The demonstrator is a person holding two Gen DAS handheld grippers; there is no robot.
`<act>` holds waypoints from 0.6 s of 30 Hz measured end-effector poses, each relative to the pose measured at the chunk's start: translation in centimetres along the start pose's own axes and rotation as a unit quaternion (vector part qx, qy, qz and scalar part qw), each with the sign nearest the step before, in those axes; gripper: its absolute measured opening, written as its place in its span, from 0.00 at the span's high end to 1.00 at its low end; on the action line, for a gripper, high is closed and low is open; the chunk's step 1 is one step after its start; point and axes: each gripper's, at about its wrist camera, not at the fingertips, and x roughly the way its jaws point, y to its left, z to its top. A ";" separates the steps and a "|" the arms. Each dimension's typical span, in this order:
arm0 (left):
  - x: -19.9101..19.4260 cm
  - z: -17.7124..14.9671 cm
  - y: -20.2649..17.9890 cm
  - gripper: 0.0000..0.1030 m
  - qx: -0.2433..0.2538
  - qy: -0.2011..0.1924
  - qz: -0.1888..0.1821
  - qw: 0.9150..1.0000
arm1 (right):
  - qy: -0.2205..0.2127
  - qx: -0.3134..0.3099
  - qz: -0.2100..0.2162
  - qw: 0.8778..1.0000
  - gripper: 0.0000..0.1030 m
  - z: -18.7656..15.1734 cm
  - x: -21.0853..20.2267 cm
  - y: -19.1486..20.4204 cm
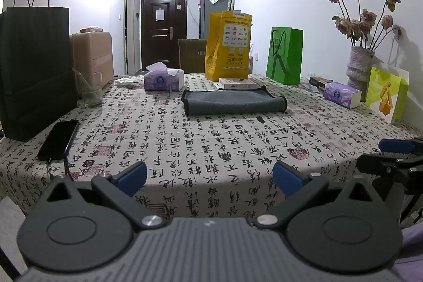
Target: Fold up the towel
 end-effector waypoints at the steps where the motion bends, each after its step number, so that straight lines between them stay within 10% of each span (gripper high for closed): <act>1: 0.0 0.0 0.0 0.00 0.000 0.000 0.000 1.000 | 0.000 0.000 0.000 1.000 0.00 0.0 0.0 0.0; 18: 0.2 0.1 0.1 0.00 -0.005 0.005 0.005 1.000 | -0.004 -0.007 -0.005 1.000 0.00 0.3 -0.1 -0.1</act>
